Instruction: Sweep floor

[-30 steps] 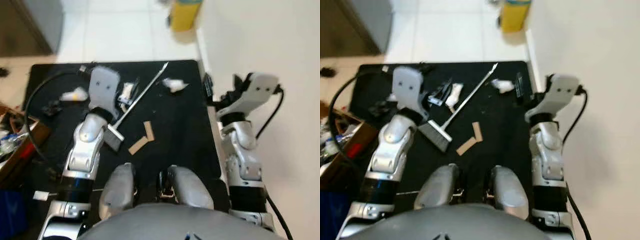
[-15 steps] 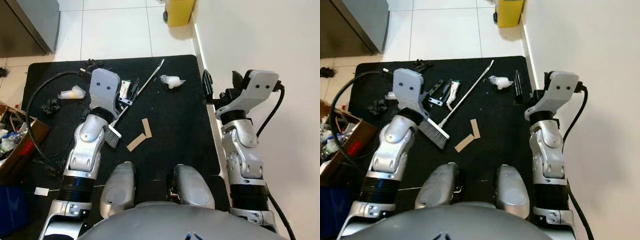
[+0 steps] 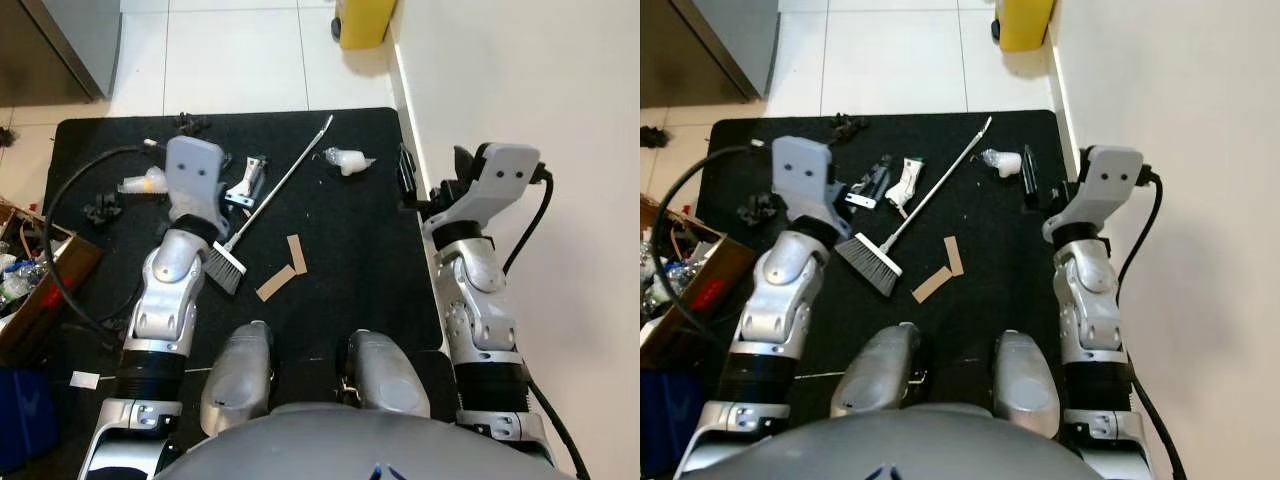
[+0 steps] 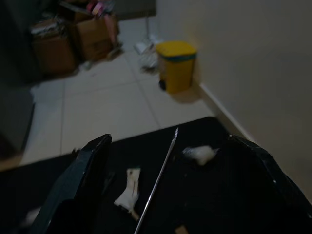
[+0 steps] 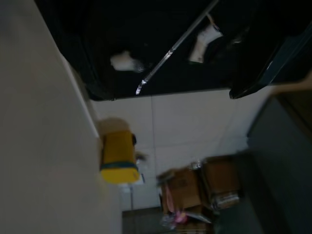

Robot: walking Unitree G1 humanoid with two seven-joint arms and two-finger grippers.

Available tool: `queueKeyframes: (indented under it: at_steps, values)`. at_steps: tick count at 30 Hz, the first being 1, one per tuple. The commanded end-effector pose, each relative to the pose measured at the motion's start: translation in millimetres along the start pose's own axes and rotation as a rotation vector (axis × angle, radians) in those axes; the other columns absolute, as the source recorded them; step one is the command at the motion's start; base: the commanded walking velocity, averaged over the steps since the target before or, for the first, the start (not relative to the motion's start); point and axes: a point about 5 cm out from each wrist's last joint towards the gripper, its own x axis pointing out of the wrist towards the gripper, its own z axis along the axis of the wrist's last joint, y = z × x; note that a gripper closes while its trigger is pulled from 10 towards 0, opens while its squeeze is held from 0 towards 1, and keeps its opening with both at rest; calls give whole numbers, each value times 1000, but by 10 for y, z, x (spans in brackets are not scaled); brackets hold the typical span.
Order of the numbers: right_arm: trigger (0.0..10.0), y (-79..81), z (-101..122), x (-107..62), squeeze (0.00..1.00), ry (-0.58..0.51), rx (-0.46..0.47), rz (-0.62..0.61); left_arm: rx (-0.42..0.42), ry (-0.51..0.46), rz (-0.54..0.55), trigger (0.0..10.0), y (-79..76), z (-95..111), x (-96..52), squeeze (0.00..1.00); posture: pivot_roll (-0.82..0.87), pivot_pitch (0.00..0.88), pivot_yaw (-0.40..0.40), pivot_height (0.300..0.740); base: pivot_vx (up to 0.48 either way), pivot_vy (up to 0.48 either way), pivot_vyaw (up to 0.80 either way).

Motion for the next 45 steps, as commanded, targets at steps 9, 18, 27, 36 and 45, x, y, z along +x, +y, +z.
queueKeyframes:
  at_steps: [9, 18, 27, 36, 45]
  values:
    - [10000, -856, -297, 181, 0, 166, -181, -255, 79, 145, 189, 10000, 243, -468, 24, 0, 72, 0, -18, 740, 0, 0, 0]
    - [10000, -789, -582, 182, 0, 271, -212, -250, 109, 225, 241, 10000, 267, -717, 49, 0, 76, 0, -14, 740, 0, 0, 0]
    - [10000, -904, -607, 191, 0, 305, -181, -279, 140, 351, 140, 10000, 161, -984, 33, 0, 63, 0, 6, 740, 0, 0, 0]
    - [10000, -852, -663, 197, 0, 331, -81, -200, 152, 443, 135, 10000, 155, -1099, 25, 0, 53, 0, 2, 740, 0, 0, 0]
    - [10000, -869, -655, 206, 0, 319, 7, -194, 193, 440, 121, 10000, 172, -1101, 38, 0, 60, 0, 7, 740, 0, 0, 0]
